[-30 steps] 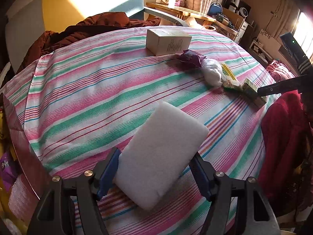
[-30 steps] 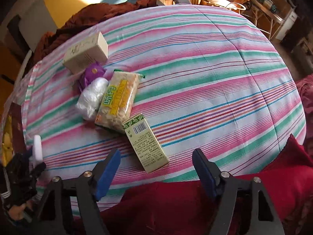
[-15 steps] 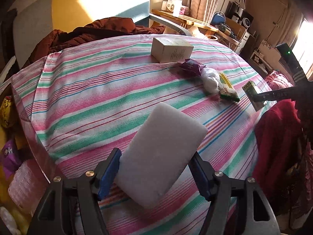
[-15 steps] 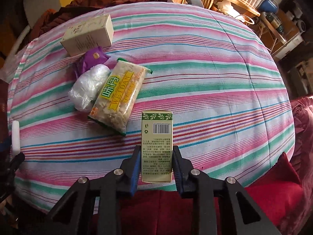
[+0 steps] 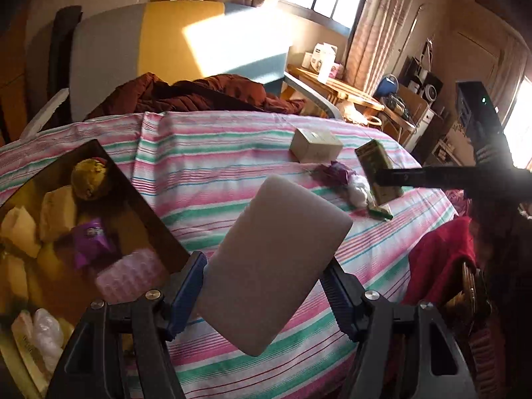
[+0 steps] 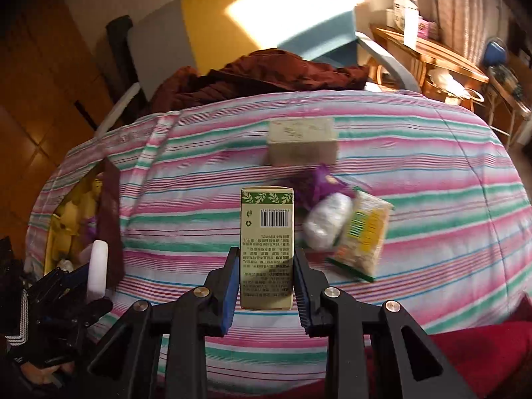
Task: Organize objects
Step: 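Carry the foam block and green box over the gold tray and open both tools, then move both tools from the tray back to the remaining items, then grasp the plastic-wrapped bundle with the left tool and lift it, then hold the bundle in the left tool while the right tool grasps the WEIDAN cracker pack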
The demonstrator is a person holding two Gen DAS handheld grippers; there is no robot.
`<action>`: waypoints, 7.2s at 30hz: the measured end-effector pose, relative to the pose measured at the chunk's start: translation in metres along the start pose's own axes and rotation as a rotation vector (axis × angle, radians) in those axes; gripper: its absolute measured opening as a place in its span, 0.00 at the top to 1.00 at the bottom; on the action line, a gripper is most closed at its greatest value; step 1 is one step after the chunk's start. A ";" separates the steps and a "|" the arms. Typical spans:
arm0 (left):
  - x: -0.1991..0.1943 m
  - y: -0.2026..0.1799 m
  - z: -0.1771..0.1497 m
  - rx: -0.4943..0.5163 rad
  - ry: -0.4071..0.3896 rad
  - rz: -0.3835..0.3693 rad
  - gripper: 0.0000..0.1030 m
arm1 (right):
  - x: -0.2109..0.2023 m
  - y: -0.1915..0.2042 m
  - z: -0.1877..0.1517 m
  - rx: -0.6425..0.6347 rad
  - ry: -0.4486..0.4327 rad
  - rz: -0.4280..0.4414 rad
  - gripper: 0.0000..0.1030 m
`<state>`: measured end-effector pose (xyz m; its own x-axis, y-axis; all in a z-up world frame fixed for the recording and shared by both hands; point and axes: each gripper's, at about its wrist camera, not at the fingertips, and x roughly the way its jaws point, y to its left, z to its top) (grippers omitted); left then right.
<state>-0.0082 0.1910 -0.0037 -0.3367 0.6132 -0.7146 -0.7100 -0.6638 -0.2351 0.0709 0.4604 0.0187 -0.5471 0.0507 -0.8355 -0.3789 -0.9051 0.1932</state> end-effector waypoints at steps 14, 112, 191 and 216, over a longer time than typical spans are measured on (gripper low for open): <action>-0.068 0.163 -0.016 -0.351 -0.130 0.265 0.31 | 0.058 0.188 0.018 -0.219 0.023 0.271 0.71; -0.037 0.040 -0.020 -0.025 -0.054 0.201 0.15 | 0.020 -0.091 0.014 0.301 -0.154 -0.312 0.00; 0.165 -0.067 0.002 0.128 0.182 -0.107 0.63 | 0.075 -0.128 0.002 0.447 0.082 -0.244 0.09; 0.129 -0.065 -0.014 0.125 0.156 -0.043 0.65 | 0.090 -0.126 0.001 0.341 0.121 -0.309 0.55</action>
<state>0.0034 0.3075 -0.0903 -0.2108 0.5596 -0.8015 -0.7964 -0.5737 -0.1911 0.0686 0.5792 -0.0807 -0.2869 0.2274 -0.9306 -0.7446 -0.6641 0.0673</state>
